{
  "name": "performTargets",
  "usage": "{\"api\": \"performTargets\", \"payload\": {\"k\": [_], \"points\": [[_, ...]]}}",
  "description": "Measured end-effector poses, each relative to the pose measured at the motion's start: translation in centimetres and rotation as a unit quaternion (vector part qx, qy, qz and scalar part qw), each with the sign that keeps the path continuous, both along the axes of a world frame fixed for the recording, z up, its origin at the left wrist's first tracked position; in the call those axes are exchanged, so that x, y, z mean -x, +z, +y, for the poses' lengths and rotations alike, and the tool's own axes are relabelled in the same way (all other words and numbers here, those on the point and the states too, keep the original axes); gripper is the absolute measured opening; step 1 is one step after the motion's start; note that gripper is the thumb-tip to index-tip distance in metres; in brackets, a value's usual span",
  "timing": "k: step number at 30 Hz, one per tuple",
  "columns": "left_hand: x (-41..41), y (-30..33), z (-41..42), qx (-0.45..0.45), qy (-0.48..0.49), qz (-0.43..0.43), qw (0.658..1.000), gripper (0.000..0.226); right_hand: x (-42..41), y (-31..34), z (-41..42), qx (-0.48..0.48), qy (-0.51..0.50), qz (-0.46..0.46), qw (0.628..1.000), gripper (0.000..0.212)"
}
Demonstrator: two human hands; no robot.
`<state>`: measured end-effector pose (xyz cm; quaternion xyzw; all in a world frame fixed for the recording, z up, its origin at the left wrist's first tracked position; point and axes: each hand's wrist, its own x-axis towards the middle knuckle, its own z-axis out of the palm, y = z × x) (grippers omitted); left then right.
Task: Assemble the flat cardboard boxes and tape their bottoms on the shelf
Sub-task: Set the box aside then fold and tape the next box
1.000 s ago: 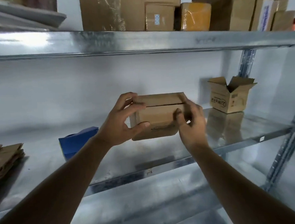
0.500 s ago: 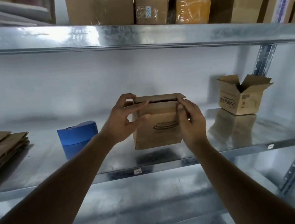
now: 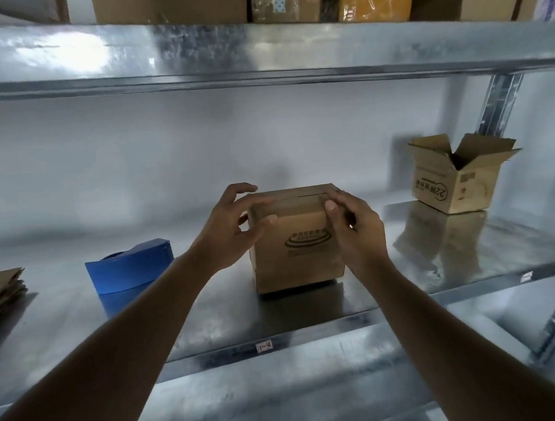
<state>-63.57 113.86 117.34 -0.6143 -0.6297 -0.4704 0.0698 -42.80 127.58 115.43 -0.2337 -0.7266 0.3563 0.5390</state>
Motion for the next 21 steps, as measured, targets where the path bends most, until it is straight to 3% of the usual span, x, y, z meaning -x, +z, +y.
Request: {"api": "performTargets", "payload": {"k": [3, 6, 10, 13, 15, 17, 21], "points": [[1.0, -0.7, 0.7, 0.014, -0.015, -0.004, 1.0, 0.051, 0.6, -1.2, 0.8, 0.018, 0.03, -0.012, 0.999, 0.035], [1.6, -1.1, 1.2, 0.01, -0.022, -0.012, 1.0, 0.04, 1.0, -1.8, 1.5, 0.018, 0.041, -0.025, 0.999, 0.04], [2.6, -1.1, 1.7, 0.015, -0.015, 0.051, 0.998, 0.051, 1.5, -1.6, 1.7, 0.073, -0.054, -0.054, 0.994, 0.051], [3.2, -0.7, 2.0, 0.028, -0.012, 0.12, 0.992, 0.05, 1.8, -2.4, 2.3, 0.138, -0.115, -0.181, 0.967, 0.077], [3.4, -0.3, 2.1, 0.04, -0.009, 0.136, 0.99, 0.05, 1.8, -3.3, 2.2, 0.225, -0.054, -0.22, 0.948, 0.096], [3.3, -0.1, 2.2, 0.048, 0.005, 0.141, 0.989, 0.048, 1.7, -4.4, 2.3, 0.254, -0.016, -0.223, 0.941, 0.113], [2.8, 0.0, 2.1, 0.047, 0.017, 0.138, 0.989, 0.056, 1.6, -4.6, 2.2, 0.205, -0.03, -0.236, 0.949, 0.086]]}}
